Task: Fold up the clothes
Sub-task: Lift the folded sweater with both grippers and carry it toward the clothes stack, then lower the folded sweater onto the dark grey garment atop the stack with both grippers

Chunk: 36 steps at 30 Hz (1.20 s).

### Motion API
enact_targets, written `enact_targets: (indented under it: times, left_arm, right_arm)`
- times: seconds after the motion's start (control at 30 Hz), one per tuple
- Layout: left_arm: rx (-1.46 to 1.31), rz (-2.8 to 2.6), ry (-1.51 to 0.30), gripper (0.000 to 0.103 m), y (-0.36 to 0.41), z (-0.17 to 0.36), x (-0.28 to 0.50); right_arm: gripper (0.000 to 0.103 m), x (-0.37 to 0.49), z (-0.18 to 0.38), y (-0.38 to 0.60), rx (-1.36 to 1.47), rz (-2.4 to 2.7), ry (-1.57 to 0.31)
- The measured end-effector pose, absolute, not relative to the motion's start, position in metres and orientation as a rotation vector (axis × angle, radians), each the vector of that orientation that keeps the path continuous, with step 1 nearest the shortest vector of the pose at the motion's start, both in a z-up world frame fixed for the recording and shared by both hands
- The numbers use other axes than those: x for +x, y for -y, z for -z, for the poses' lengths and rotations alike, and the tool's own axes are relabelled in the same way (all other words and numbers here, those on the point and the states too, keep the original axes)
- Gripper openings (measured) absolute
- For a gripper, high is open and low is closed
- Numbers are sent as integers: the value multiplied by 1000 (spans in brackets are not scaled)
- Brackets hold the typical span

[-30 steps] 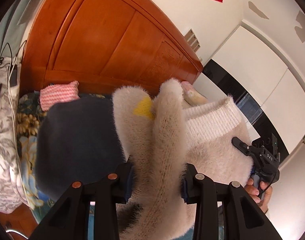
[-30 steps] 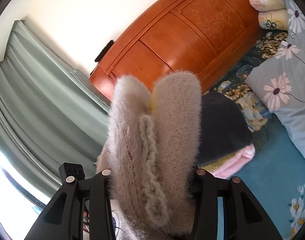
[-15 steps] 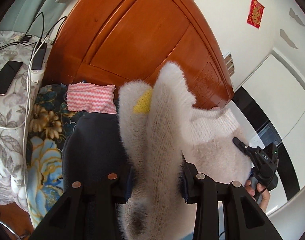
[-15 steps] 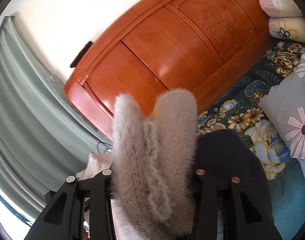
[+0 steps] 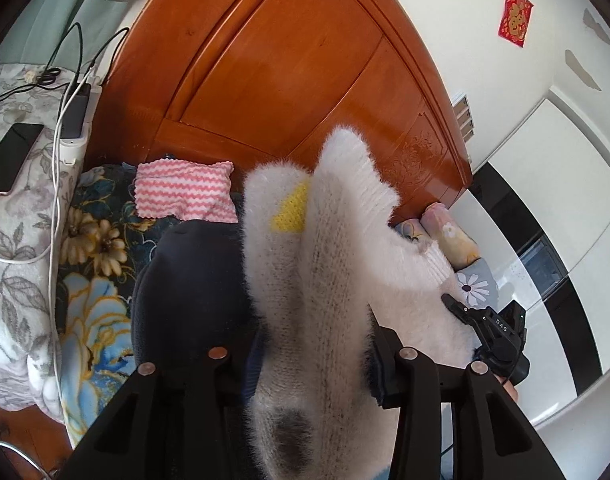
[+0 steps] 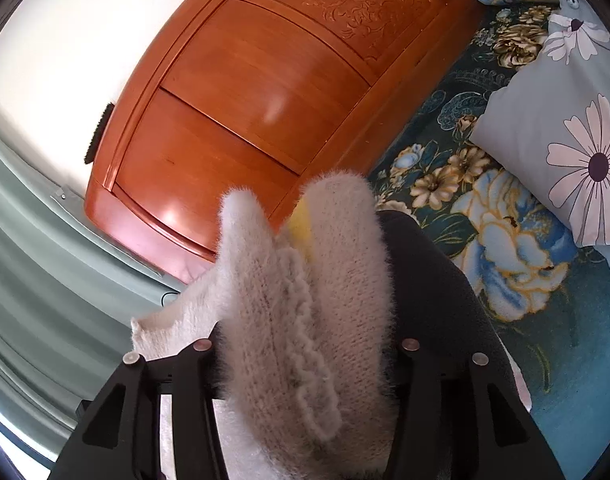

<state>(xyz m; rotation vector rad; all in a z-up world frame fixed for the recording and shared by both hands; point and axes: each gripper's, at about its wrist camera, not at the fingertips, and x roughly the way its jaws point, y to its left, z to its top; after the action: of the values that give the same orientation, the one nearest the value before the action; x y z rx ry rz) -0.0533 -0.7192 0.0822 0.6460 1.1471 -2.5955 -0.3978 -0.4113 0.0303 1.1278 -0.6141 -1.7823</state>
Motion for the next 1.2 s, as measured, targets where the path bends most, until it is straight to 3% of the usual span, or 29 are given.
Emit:
enact_targets:
  times: [0.17,0.4,0.57,0.7,1.03,1.2]
  left_arm:
    - [583,2525,-1158,58,730,-104,-36]
    - [598,2555,-826,59,704,-147,-41]
    - [655,2674,-565,60,658,-163,-76]
    - [772,2661,-492,60,653,-146,-98]
    - [820,2587,-581,59,677,-98,-94]
    - [820,2588,-611,59,682,-87,-92]
  right_arm:
    - [60,-402,-39,394,1112,1810,663]
    - [62,-402,-71,357,1022,1979,755]
    - [62,-363,-110,389,896,2042,398]
    - [62,-327,-109,415,837,1998,156]
    - [62,-328,-80,441,834,1982,114]
    - [63,-323,-69,478,864,2047,-62]
